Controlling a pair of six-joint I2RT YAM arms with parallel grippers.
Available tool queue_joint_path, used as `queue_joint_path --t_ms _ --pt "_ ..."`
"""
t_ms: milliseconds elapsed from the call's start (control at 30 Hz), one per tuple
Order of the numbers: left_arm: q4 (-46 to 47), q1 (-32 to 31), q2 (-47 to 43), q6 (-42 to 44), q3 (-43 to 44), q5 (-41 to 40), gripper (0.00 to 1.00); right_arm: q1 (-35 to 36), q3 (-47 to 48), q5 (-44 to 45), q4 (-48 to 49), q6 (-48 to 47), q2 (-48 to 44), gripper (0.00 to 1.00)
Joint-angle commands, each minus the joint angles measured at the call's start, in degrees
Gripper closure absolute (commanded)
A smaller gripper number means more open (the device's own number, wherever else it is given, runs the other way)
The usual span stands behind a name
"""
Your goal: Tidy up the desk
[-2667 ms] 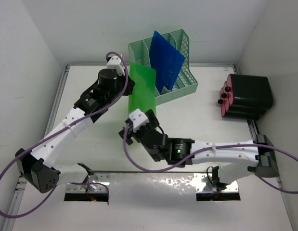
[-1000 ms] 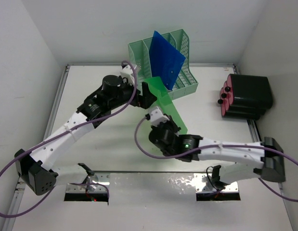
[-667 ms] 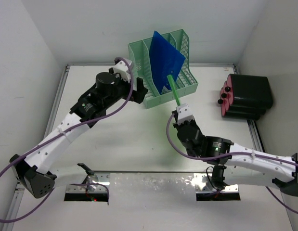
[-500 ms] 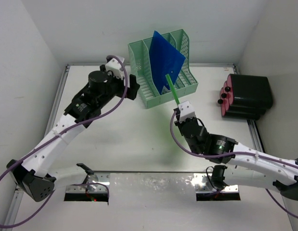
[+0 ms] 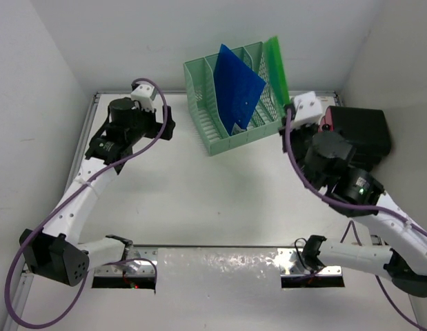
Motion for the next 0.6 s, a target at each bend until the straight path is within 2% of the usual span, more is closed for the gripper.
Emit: queue_joint_path --t_ms 0,100,133,167,233,267,367,400,433,467,567 --pt "3.49 -0.18 -0.18 0.44 -0.30 2.55 0.00 -3.87 10.77 -2.06 -0.03 -6.95 4.45 1.00" --pt "3.57 -0.18 0.43 0.26 -0.47 3.08 0.00 -9.05 21.49 -4.43 -3.01 -8.73 11.13 1.00" --pt "3.57 -0.18 0.52 0.17 -0.56 3.25 0.00 -11.43 27.35 -8.27 -5.98 -8.12 13.15 1.00" --pt "3.66 -0.18 0.61 0.17 -0.56 3.34 0.00 -16.84 30.28 -11.18 -7.75 -6.02 17.34 1.00" --pt "3.57 -0.18 0.61 0.17 -0.91 3.34 0.00 -23.28 37.67 -22.59 -10.57 -3.12 21.32 1.00" --pt "3.57 -0.09 0.61 0.35 -1.09 3.34 0.00 -28.54 39.00 -26.20 -11.28 -0.93 22.99 1.00" --pt "3.31 -0.09 0.61 1.40 -1.79 2.47 0.00 -35.76 41.12 -37.02 -9.36 2.16 27.75 1.00" --pt "3.31 0.00 0.52 1.75 -2.05 2.12 0.00 -37.45 41.03 -39.74 -8.48 4.44 29.50 1.00" --pt "3.49 -0.09 0.52 2.54 -2.58 1.42 0.00 -39.38 40.42 -46.91 -5.86 5.76 30.21 1.00" --pt "3.57 0.09 0.52 2.81 -2.84 1.15 0.01 -42.53 39.89 -49.85 -4.27 8.47 30.91 1.00" --pt "4.19 0.26 0.70 3.69 -3.37 0.62 0.00 -45.98 38.31 -56.97 0.84 10.52 33.46 1.00"
